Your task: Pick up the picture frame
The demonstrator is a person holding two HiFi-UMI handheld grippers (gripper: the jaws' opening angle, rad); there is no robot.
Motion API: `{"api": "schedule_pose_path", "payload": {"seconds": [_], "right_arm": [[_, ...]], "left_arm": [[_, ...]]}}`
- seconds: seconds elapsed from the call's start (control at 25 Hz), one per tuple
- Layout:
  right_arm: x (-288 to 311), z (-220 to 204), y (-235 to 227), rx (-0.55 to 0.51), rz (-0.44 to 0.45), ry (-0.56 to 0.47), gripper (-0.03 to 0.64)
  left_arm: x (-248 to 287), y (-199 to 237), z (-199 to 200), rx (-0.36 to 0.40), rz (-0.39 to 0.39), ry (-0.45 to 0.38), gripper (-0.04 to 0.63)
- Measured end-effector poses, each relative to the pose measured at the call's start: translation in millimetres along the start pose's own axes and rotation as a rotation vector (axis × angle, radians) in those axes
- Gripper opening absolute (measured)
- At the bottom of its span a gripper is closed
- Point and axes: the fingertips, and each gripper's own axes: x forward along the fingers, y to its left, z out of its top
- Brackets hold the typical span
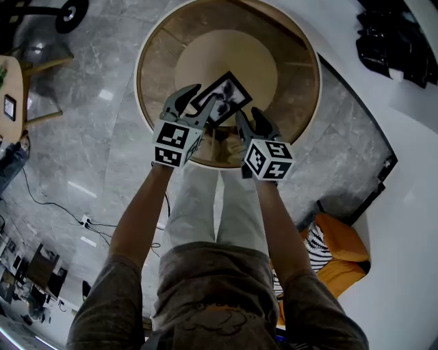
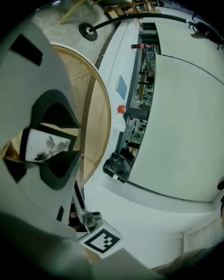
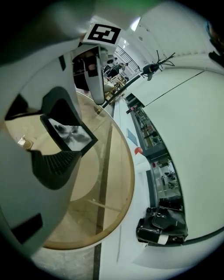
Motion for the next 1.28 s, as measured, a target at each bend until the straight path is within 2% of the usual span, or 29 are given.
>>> {"api": "schedule_pose_path", "payload": {"seconds": [0.16,0.52,1.28], "right_arm": [[13,-19,-8,0.033,-0.019,0.044,0.192],[39,-47,-13,0.075,-0.042,0.109,0.187],[48,-53,-12,0.134,-0.086,0.113,0.166]], "left_arm": [[16,1,-20,0.020,-0.018,0.056,0.173],[41,16,-67,0.001,-0.011,0.162,0.172],[55,17,-79,-0.006,-0.031,0.200,0.156]]}}
